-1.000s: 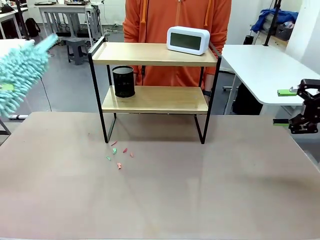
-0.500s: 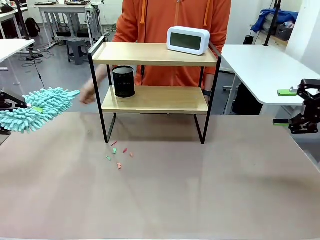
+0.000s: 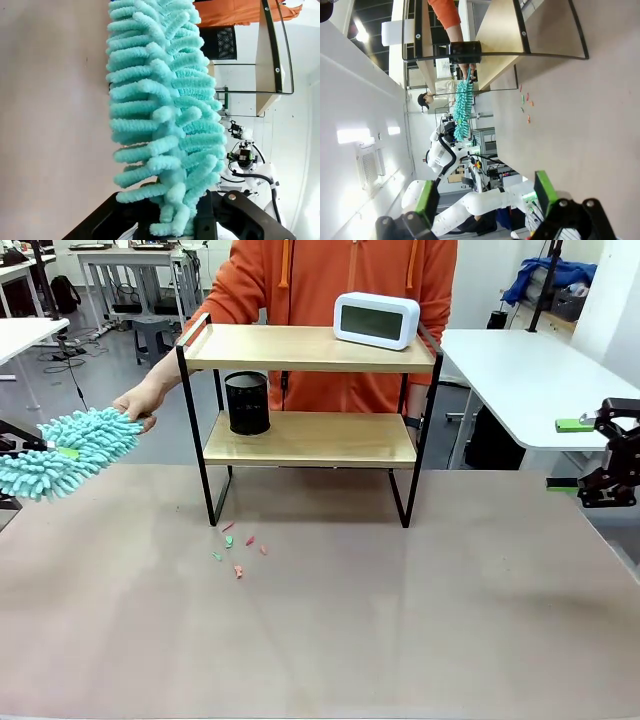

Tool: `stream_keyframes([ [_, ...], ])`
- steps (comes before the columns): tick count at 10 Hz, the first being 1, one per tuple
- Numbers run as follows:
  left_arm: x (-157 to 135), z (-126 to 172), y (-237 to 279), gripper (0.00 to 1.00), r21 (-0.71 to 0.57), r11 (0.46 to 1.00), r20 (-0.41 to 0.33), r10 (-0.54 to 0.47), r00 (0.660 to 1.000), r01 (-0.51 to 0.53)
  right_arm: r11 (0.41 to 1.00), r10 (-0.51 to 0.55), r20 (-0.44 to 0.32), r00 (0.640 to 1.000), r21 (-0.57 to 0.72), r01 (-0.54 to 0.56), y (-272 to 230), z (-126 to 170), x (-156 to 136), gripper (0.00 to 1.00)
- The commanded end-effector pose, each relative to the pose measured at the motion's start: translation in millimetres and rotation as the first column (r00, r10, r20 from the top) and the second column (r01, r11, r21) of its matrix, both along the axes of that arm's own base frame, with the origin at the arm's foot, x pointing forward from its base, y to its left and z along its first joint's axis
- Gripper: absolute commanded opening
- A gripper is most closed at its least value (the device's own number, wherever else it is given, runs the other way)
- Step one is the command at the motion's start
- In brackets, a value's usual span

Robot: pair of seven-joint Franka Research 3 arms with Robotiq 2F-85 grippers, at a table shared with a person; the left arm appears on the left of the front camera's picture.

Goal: Clean the shelf.
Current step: Hand the Duster back to the human.

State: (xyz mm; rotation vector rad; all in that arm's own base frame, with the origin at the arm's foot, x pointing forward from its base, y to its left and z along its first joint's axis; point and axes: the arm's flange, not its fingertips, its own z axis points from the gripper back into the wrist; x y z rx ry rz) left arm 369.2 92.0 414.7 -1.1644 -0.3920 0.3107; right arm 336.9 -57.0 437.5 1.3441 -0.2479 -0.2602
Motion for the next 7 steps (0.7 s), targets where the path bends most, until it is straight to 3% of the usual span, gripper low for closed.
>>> stream_keyframes([
  [1,-3.1,-0.1,-1.1,0.0,0.007,1.0,0.025,0.003,1.0,-0.003,1.0,0.008,0.002,1.0,-0.004,-0.008,-2.6,2.9,0.6,1.0],
  [3,-3.1,-0.1,-1.1,0.0,0.007,1.0,0.025,0.003,1.0,-0.003,1.0,0.008,0.002,1.0,-0.004,-0.008,-2.6,2.9,0.6,1.0],
  [4,0.5,0.0,-1.2,0.73,0.002,1.0,0.0,-0.002,1.0,0.002,1.0,0.008,0.002,1.0,-0.004,-0.008,-2.6,2.9,0.6,1.0],
  [5,2.4,2.0,-2.1,0.73,-0.02,1.0,-0.004,0.006,1.0,-0.006,1.0,0.008,0.002,1.0,-0.004,-0.008,-2.6,2.9,0.6,1.0],
  [6,2.8,3.2,-4.4,1.0,-0.02,1.0,-0.008,0.005,1.0,-0.005,1.0,0.008,0.002,1.0,-0.004,-0.008,-2.6,2.9,0.6,1.0],
  [7,1.3,2.4,-6.0,0.77,-0.019,1.0,-0.013,0.003,1.0,-0.003,1.0,0.008,0.002,1.0,-0.004,-0.008,-2.6,2.9,0.6,1.0],
])
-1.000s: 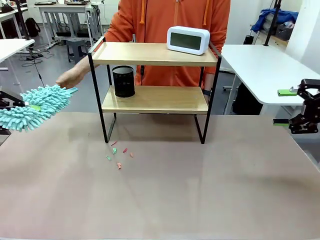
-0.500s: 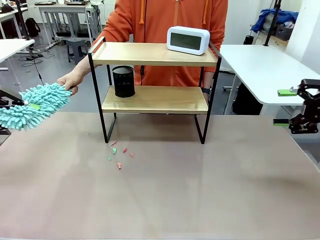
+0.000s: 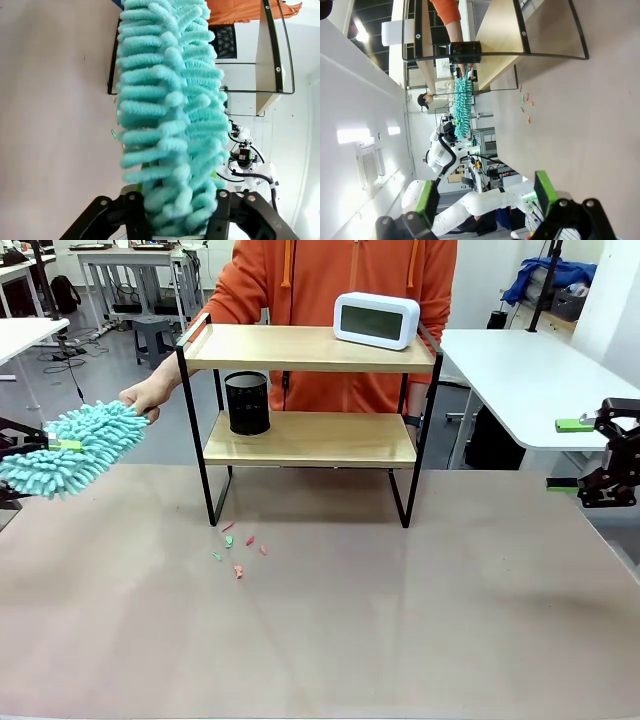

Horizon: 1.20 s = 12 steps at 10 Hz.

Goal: Clean the shelf.
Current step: Hand the Duster back to the human.

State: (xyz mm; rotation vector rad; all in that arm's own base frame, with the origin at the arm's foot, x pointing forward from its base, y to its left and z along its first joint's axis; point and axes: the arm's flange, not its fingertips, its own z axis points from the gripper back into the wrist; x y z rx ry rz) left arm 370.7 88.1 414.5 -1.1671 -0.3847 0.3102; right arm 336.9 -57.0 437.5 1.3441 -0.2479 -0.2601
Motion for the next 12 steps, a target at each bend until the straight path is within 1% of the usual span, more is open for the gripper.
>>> stream_keyframes([
  [1,-0.8,0.1,-2.9,1.0,-0.017,1.0,-0.015,0.0,1.0,-0.001,1.0,0.008,0.002,1.0,-0.004,-0.008,-2.6,2.9,0.6,1.0],
  [3,1.3,-5.2,-5.4,1.0,-0.026,1.0,-0.022,-0.014,1.0,0.013,1.0,0.008,0.002,1.0,-0.004,-0.008,-2.6,2.9,0.6,1.0],
  [5,1.3,-11.4,-13.6,1.0,-0.063,0.997,-0.008,-0.032,0.999,0.032,1.0,0.008,0.002,1.0,-0.004,-0.008,-2.6,2.9,0.6,1.0],
  [7,2.3,-14.8,-40.5,1.0,-0.171,0.983,0.06,-0.063,0.996,0.072,1.0,0.008,0.002,1.0,-0.004,-0.008,-2.6,2.9,0.6,1.0],
  [8,10.1,-13.4,-67.4,1.0,-0.189,0.972,0.075,-0.13,0.989,0.142,1.0,0.008,0.002,1.0,-0.004,-0.008,-2.6,2.9,0.6,1.0],
  [9,17.8,-14.1,-88.9,1.0,-0.182,0.961,0.068,-0.199,0.978,0.208,1.0,0.008,0.002,1.0,-0.004,-0.008,-2.6,2.9,0.6,1.0],
  [10,22.2,-15.0,-106.4,1.0,-0.175,0.951,0.04,-0.252,0.967,0.255,1.0,0.008,0.002,1.0,-0.004,-0.008,-2.6,2.9,0.6,1.0],
  [11,24.2,-18.1,-118.7,1.0,-0.163,0.935,-0.02,-0.323,0.946,0.315,1.0,0.008,0.002,1.0,-0.004,-0.008,-2.6,2.9,0.6,1.0],
  [12,17.7,-9.2,-96.7,1.0,-0.177,0.962,0.037,-0.205,0.978,0.209,1.0,0.008,0.002,1.0,-0.004,-0.008,-2.6,2.9,0.6,1.0],
])
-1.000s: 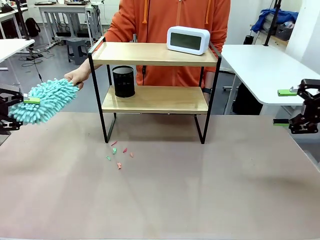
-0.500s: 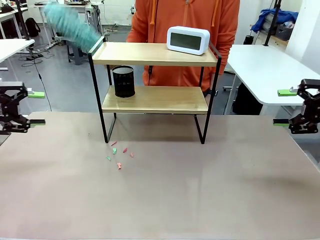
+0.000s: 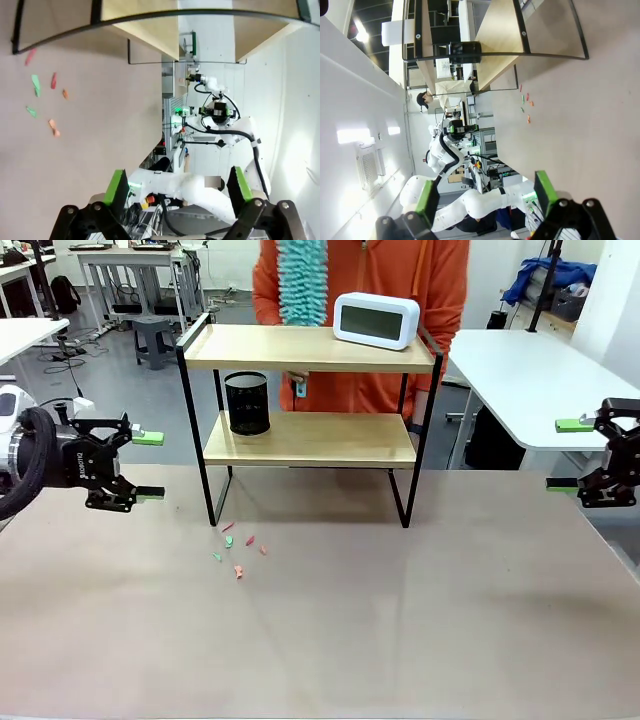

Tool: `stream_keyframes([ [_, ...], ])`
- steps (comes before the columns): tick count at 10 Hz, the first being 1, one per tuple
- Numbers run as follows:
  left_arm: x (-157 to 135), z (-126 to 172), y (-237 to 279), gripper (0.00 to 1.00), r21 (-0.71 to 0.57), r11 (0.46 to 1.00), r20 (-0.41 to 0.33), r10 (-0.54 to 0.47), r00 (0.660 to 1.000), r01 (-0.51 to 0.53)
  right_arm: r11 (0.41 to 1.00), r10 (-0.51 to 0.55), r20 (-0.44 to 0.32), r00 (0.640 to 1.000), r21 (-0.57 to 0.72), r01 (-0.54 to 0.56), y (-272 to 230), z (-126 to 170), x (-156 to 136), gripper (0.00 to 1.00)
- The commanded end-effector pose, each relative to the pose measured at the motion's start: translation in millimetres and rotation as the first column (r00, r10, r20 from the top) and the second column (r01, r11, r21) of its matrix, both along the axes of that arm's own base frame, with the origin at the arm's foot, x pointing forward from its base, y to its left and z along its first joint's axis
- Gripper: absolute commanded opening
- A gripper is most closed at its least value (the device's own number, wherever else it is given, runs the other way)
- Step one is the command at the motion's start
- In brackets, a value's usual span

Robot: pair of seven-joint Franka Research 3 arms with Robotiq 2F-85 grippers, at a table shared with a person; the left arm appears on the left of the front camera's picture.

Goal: Clean the shelf.
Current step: Hand the Duster back to the human.

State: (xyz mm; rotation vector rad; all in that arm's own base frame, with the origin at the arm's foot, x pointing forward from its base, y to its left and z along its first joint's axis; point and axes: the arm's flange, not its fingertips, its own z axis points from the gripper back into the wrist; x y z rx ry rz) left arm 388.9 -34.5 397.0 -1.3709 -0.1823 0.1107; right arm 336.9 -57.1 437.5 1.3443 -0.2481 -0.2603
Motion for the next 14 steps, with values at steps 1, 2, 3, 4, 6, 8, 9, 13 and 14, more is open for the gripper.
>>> stream_keyframes([
  [1,-0.5,8.3,25.9,1.0,-0.011,0.997,0.025,0.07,0.997,-0.07,1.0,0.009,0.002,1.0,-0.004,-0.009,-2.5,2.9,0.6,1.0],
  [2,-0.5,8.3,25.9,1.0,-0.011,0.997,0.025,0.07,0.997,-0.07,1.0,0.009,0.002,1.0,-0.004,-0.009,-2.5,2.9,0.6,1.0],
  [3,-0.5,8.3,25.9,1.0,-0.011,0.997,0.025,0.07,0.997,-0.07,1.0,0.009,0.002,1.0,-0.004,-0.009,-2.5,2.9,0.6,1.0],
  [4,-0.5,8.3,25.9,1.0,-0.011,0.997,0.025,0.07,0.997,-0.07,1.0,0.009,0.002,1.0,-0.004,-0.009,-2.5,2.9,0.6,1.0],
  [6,-0.5,8.3,25.9,1.0,-0.011,0.997,0.025,0.07,0.997,-0.07,1.0,0.009,0.002,1.0,-0.004,-0.009,-2.5,2.9,0.6,1.0],
  [8,-0.5,8.3,25.9,1.0,-0.011,0.997,0.025,0.07,0.997,-0.07,1.0,0.009,0.002,1.0,-0.004,-0.009,-2.5,2.9,0.6,1.0],
  [9,-0.5,8.3,25.9,1.0,-0.011,0.997,0.025,0.07,0.997,-0.07,1.0,0.009,0.002,1.0,-0.004,-0.009,-2.5,2.9,0.6,1.0],
  [13,-0.5,8.3,25.9,1.0,-0.011,0.997,0.025,0.07,0.997,-0.07,1.0,0.009,0.002,1.0,-0.004,-0.009,-2.5,2.9,0.6,1.0],
  [14,-0.5,8.3,25.9,1.0,-0.011,0.997,0.025,0.07,0.997,-0.07,1.0,0.009,0.002,1.0,-0.004,-0.009,-2.5,2.9,0.6,1.0],
])
